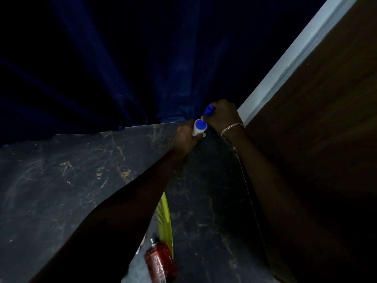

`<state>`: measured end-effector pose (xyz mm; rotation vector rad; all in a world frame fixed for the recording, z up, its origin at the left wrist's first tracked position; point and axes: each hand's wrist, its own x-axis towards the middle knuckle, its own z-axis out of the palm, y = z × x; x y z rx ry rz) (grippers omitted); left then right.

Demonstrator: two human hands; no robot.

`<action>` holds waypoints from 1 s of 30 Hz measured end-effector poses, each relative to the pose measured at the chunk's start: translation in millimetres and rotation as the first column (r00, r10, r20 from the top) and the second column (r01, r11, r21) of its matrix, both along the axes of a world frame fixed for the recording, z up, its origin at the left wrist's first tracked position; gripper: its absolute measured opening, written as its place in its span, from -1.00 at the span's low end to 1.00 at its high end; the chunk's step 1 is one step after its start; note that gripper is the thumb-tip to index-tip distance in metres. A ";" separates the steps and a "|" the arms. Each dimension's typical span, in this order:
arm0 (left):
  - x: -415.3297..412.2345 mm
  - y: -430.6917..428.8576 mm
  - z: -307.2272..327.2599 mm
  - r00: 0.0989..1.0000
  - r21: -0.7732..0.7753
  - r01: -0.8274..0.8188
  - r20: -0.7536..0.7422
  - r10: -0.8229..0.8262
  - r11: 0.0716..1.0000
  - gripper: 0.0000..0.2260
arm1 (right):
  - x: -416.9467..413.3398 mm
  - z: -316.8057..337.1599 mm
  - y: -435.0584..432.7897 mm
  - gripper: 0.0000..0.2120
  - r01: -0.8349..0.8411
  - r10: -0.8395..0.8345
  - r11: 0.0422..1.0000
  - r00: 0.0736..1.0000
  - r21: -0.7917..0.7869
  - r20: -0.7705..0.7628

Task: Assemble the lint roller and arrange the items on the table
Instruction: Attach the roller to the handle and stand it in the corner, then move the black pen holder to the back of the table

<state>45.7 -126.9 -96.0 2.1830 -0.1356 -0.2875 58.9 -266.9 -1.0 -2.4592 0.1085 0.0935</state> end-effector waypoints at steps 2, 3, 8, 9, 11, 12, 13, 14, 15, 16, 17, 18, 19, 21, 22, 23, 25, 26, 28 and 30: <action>8.4 -4.0 -3.6 0.999 -0.026 -0.038 -0.015 0.037 0.999 -0.57 | 8.4 -5.3 3.1 -0.85 0.027 -0.028 0.999 0.999 0.044 0.016; 11.7 -5.8 -6.8 0.998 -0.042 -0.052 -0.020 0.051 0.998 -0.57 | 11.5 -9.3 4.4 -0.84 0.033 -0.034 0.998 0.999 0.056 0.017; 15.3 -10.7 -26.3 0.996 -0.116 -0.087 -0.042 0.083 0.989 -0.58 | 18.1 -28.7 5.4 -0.85 -0.019 0.018 0.999 0.999 0.026 0.034; 15.5 -10.7 -29.3 0.995 -0.129 -0.090 -0.046 0.084 0.988 -0.58 | 18.2 -30.8 4.4 -0.84 -0.028 0.028 0.999 0.999 0.021 0.034; 15.9 -10.1 -34.1 0.996 -0.131 -0.084 -0.038 0.079 0.988 -0.60 | 16.8 -33.2 1.8 -0.80 -0.047 0.047 0.999 0.999 0.004 0.022; 15.8 -9.6 -35.3 0.997 -0.119 -0.075 -0.034 0.072 0.990 -0.61 | 15.4 -33.8 0.6 -0.76 -0.055 0.055 0.998 0.998 -0.002 0.016; 15.1 -8.7 -36.2 0.997 -0.106 -0.067 -0.033 0.063 0.992 -0.61 | 13.9 -34.6 -0.1 -0.72 -0.058 0.058 0.998 0.998 -0.006 0.008; 14.1 -7.5 -35.8 0.998 -0.097 -0.057 -0.031 0.054 0.994 -0.61 | 12.6 -34.7 -0.4 -0.69 -0.058 0.058 0.998 0.998 -0.008 0.000; 13.3 -6.2 -35.1 0.999 -0.090 -0.048 -0.028 0.045 0.995 -0.58 | 11.2 -34.6 0.0 -0.68 -0.058 0.058 0.998 0.998 -0.007 -0.005; 12.8 -4.2 -33.9 0.999 -0.076 -0.036 -0.025 0.035 0.996 -0.55 | 10.2 -34.3 0.8 -0.69 -0.056 0.056 0.998 0.998 -0.004 -0.008; 11.9 -2.6 -33.1 0.999 -0.060 -0.021 -0.028 0.020 0.998 -0.50 | 9.5 -34.2 1.7 -0.71 -0.054 0.054 0.999 0.998 -0.002 -0.010; 10.9 -0.5 -31.1 0.999 -0.036 -0.007 -0.037 0.006 0.999 -0.46 | 8.9 -33.9 2.6 -0.73 -0.053 0.053 0.999 0.998 0.003 -0.015; 10.4 1.4 -28.9 0.999 -0.012 0.005 -0.045 -0.006 1.000 -0.42 | 8.4 -33.5 3.6 -0.75 -0.053 0.053 0.999 0.998 0.007 -0.025; 8.3 7.6 -23.9 0.998 0.050 0.040 -0.051 -0.037 0.998 -0.36 | 7.2 -33.3 4.1 -0.79 -0.051 0.052 0.999 0.998 0.017 -0.048; 6.1 12.3 -21.0 0.997 0.090 0.059 -0.053 -0.055 0.994 -0.33 | 5.8 -33.0 4.0 -0.80 -0.051 0.052 0.998 0.997 0.021 -0.054; 3.9 17.3 -19.2 0.996 0.126 0.075 -0.059 -0.068 0.989 -0.30 | 4.7 -33.6 2.8 -0.79 -0.047 0.049 0.999 0.997 0.022 -0.056; -2.6 30.0 -14.7 0.993 0.214 0.080 -0.106 -0.059 0.973 -0.21 | 1.5 -35.2 0.6 -0.69 -0.033 0.035 0.999 0.998 0.038 -0.048; -6.4 37.3 -12.8 0.991 0.280 0.081 -0.124 -0.048 0.957 -0.17 | -0.7 -35.5 -0.4 -0.57 -0.022 0.024 0.999 0.999 0.049 -0.039; -16.1 52.7 -8.5 0.994 0.412 0.102 -0.082 -0.075 0.906 -0.12 | -7.2 -36.1 -4.4 -0.30 0.017 -0.016 0.998 1.000 0.056 -0.010; -29.8 71.5 -0.8 0.993 0.489 0.103 -0.002 -0.117 0.866 -0.10 | -17.9 -35.8 -8.6 -0.14 0.079 -0.081 0.996 0.995 0.051 0.055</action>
